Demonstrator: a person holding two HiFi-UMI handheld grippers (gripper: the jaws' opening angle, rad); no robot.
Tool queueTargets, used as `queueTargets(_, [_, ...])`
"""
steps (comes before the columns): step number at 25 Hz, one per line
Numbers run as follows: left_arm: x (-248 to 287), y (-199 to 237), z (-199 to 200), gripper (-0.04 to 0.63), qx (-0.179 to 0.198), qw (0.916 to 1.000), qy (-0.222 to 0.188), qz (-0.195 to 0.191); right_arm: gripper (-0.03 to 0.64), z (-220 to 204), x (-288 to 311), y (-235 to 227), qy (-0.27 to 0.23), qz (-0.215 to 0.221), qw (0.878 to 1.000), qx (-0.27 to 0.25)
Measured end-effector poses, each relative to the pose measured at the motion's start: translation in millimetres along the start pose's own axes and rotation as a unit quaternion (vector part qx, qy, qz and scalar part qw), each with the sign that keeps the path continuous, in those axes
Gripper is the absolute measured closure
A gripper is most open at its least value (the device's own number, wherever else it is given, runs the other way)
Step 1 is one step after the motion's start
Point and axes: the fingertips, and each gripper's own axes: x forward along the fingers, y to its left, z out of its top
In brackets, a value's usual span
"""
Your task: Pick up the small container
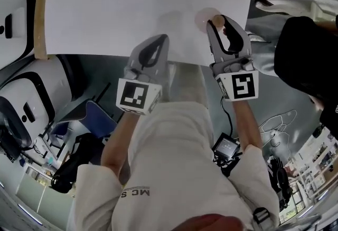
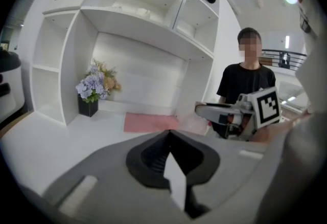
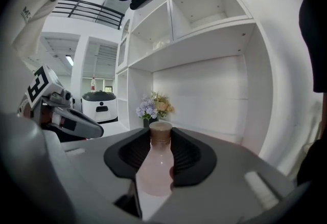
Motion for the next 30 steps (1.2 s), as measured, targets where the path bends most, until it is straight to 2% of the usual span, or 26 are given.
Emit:
queueTargets(12, [-74, -34, 69, 0.594, 0.016, 0.9989, -0.044, -0.003, 0.492, 76, -81, 31, -0.001, -0.008, 1.0, 0.005])
queueTargets(22, [-106, -80, 87, 0.594, 0.028, 0.9977, -0.059, -0.018, 0.492, 98, -139, 52, -0.008, -0.008, 1.0, 0.015])
queueTargets(30, [-116, -84, 93, 0.594, 0.032, 0.997, -0.068, -0.019, 0.492, 107, -157, 58, -0.016, -0.015, 0.999, 0.03])
